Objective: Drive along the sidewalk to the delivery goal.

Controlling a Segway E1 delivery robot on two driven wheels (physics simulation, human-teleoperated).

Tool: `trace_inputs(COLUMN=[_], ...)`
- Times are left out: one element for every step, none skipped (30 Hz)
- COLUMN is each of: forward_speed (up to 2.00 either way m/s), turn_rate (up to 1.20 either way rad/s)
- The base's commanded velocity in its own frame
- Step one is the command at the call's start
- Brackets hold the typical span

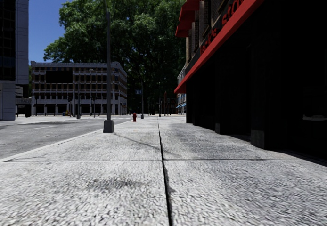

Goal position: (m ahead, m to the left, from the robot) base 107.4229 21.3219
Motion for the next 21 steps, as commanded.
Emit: trace_inputs(forward_speed=[2.00, 2.00, 2.00, 2.00, 2.00, 2.00, 2.00, 2.00, 2.00, 2.00, 2.00, 2.00, 2.00, 2.00, 2.00, 2.00, 2.00, 2.00, 2.00, 2.00, 2.00], turn_rate=[0.00, 0.00, 0.00, 0.00, 0.00, 0.00, 0.00, 0.00, 0.00, 0.00, 0.00, 0.00, 0.00, 0.01, 0.06, 0.07, 0.07, 0.07, 0.00, 0.00, 0.00])
